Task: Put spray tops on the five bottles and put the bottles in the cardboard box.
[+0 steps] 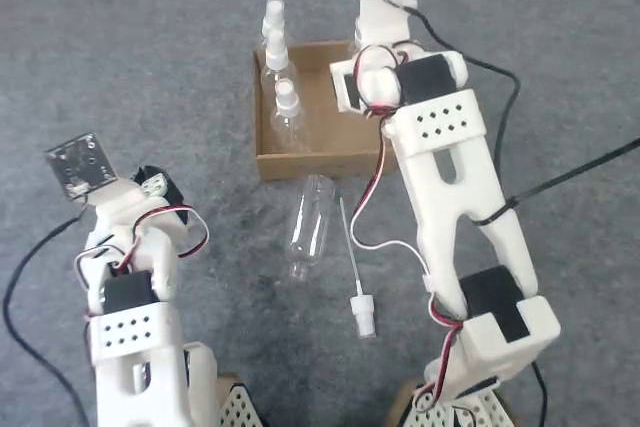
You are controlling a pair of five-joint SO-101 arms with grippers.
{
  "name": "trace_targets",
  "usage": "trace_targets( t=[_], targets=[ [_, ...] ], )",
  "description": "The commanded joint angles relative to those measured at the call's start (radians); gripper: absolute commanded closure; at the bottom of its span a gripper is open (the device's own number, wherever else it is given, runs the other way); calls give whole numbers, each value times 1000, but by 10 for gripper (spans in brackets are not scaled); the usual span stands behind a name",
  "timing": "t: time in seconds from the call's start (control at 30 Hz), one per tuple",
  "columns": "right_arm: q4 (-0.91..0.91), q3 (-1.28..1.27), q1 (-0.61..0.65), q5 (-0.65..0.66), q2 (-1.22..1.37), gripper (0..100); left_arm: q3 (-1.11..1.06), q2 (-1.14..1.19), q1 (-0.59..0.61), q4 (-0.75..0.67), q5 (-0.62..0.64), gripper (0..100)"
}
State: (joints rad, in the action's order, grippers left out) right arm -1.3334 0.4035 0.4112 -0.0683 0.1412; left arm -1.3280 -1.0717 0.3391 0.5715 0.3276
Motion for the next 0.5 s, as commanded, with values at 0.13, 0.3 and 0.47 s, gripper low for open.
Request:
trace_targets(
  t=[0.13,0.3,0.47],
  targets=[
    [-156,40,76,-12,-81,714,7,-14,8,-32,-12,988],
    [-242,40,124,-14,-81,714,7,-14,8,-32,-12,988],
    [-308,40,156,-114,-81,714,7,-14,8,-32,-12,988]
  ],
)
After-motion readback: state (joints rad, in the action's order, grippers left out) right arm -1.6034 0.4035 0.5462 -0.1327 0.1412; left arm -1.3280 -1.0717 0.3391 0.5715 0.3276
